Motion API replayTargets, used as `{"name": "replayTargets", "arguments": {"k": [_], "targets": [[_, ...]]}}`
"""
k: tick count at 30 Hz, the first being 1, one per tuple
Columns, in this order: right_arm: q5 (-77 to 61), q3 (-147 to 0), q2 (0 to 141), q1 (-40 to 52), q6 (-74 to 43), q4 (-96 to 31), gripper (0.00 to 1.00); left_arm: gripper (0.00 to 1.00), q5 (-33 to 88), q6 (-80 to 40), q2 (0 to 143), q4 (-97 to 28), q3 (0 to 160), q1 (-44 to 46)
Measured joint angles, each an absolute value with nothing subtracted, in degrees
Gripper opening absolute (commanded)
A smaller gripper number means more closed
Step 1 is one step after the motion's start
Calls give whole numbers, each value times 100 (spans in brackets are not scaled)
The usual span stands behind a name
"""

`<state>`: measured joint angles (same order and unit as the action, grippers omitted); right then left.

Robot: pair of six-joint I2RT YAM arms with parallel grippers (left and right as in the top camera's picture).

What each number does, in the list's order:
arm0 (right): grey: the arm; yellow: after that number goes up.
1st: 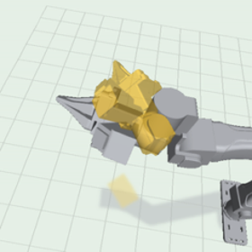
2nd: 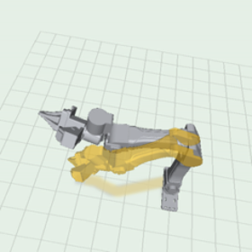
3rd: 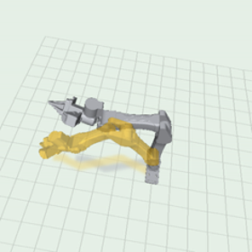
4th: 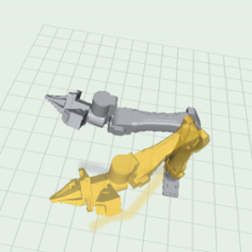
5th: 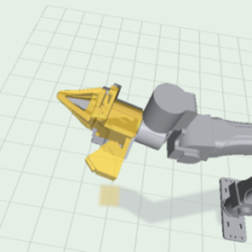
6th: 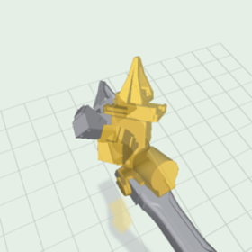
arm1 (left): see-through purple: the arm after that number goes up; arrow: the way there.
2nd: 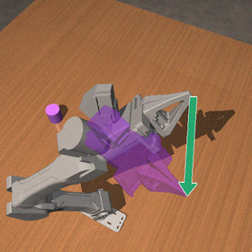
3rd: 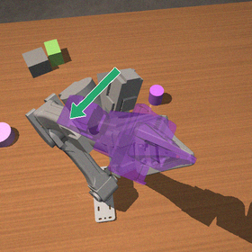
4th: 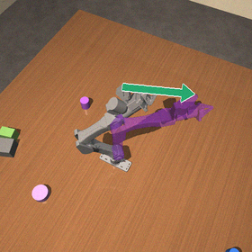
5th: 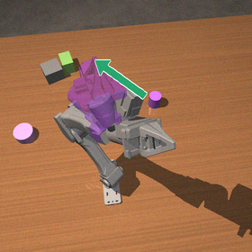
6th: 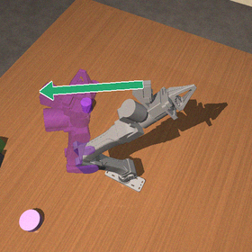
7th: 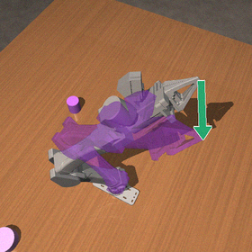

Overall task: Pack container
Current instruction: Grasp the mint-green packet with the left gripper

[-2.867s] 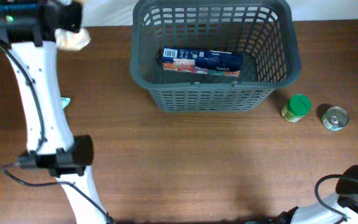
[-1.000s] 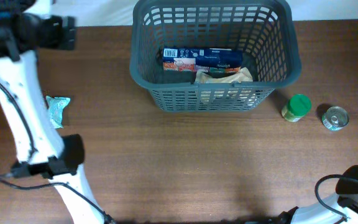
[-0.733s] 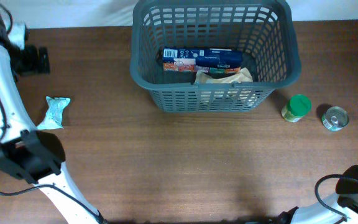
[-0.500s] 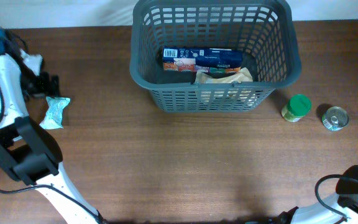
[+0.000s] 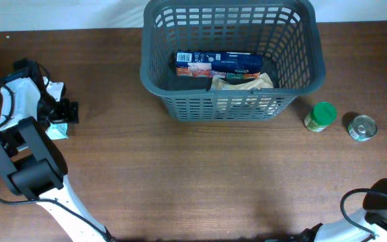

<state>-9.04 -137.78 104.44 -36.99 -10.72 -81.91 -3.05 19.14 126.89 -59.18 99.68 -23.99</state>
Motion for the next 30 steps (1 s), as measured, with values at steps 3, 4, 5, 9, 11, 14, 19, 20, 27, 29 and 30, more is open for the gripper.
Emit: {"name": "replayTargets", "arguments": {"k": [3, 4, 5, 9, 11, 14, 19, 20, 27, 29, 30], "targets": [[-904, -13778, 10444, -3699, -1072, -8191, 99, 89, -303, 1911, 12689, -5758, 9944, -2408], [-904, -13778, 10444, -3699, -1076, -8191, 99, 89, -305, 1909, 12689, -5723, 9944, -2414], [-904, -13778, 10444, -3699, -1076, -8191, 99, 89, -305, 1911, 12689, -5697, 9944, -2421], [-904, -13778, 10444, -3699, -1074, -8191, 99, 84, -305, 1929, 12698, -5625, 9944, -2464], [-904, -13778, 10444, -3699, -1072, -8191, 99, 82, -305, 1997, 12728, -5627, 9944, -2488], [-904, -13778, 10444, -3699, -1072, -8189, 99, 79, -307, 2121, 12864, -5666, 9944, -2506], [-904, -13778, 10444, -3699, -1072, -8191, 99, 30, -263, 2241, 12971, -5712, 9961, -2510], [-904, -13778, 10444, -3699, -1072, -8189, 99, 7, -266, 2237, 12971, -5717, 9961, -2510], [-904, -13778, 10444, -3699, -1074, -8191, 99, 2, -292, 2248, 13115, -6823, 10774, -2475], [-902, -13778, 10444, -3699, -1074, -8191, 99, 2, -305, 2178, 13174, -7240, 11434, -2414], [-902, -13778, 10444, -3699, -1072, -8191, 99, 2, -307, 2158, 13187, -7426, 11764, -2370]]}}
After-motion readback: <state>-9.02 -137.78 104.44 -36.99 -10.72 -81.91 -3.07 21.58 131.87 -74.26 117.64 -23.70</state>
